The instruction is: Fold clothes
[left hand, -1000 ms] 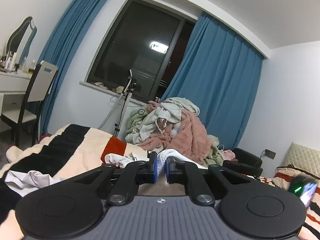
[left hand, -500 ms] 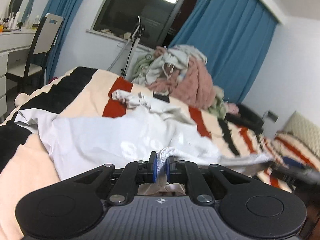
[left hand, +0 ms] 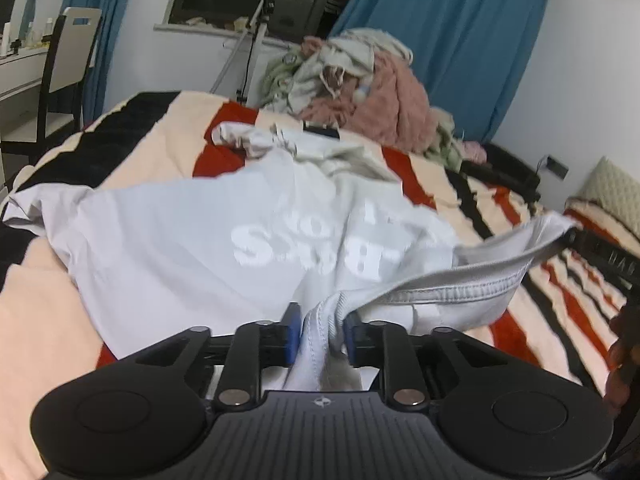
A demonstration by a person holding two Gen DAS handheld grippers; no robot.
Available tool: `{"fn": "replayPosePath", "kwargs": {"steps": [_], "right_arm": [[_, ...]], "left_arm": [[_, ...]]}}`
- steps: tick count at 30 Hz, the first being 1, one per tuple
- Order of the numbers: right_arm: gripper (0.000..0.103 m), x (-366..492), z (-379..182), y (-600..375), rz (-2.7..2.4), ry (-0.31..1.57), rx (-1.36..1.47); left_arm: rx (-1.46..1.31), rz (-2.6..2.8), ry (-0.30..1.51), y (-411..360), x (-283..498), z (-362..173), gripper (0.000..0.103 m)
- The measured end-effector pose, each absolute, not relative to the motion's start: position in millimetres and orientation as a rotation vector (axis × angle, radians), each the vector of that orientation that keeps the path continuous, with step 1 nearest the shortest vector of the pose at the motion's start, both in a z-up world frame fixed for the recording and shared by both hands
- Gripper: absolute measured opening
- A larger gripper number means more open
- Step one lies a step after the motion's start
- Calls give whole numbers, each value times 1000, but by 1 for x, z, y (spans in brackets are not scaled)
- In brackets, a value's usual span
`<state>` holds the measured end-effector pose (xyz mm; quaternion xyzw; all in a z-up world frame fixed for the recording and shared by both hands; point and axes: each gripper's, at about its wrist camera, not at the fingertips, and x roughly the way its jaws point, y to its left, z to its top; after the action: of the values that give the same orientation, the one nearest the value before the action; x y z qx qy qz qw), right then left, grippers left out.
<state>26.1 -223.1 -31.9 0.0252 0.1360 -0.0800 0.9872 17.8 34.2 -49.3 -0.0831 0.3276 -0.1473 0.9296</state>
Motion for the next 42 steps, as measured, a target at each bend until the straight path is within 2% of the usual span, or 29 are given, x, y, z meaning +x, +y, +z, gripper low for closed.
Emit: {"fn": "replayPosePath", "kwargs": {"steps": [3,5,8,13,15,21,27,32,35,37,42], "right_arm": [[103,25,-30,-224,-179,252,61],[103,24,-30,-225,-191,239,68],[103,22,-28,-226,-208,218,79],[103,19,-27,-228,-252,186,83],[103,18,-26,-229,-271,173,81],[103,15,-32,-220,-316,109,-13],[103,37,-66,-212,-339,267,-119],[103,54,-95,-206,-355,401,-201],[103,53,-104,-209,-351,471,-155],[103,45,-100,-209,-372,438,-135],[103,6,-54,-206,-418,220,-58]], "left_arm": [[-132,-258,703,26,22,-58,47],[-79,-226,718,21,23,-63,49],[3,-182,725,15,20,-67,64],[128,-207,695,1,7,-68,66],[167,-207,687,-4,5,-70,71],[90,21,609,18,9,-63,79],[-58,171,455,45,6,-43,83],[-64,165,419,45,3,-36,85],[-80,145,423,49,-1,-33,87],[-103,131,419,53,-6,-31,87],[-162,135,330,59,-22,-10,89]]}}
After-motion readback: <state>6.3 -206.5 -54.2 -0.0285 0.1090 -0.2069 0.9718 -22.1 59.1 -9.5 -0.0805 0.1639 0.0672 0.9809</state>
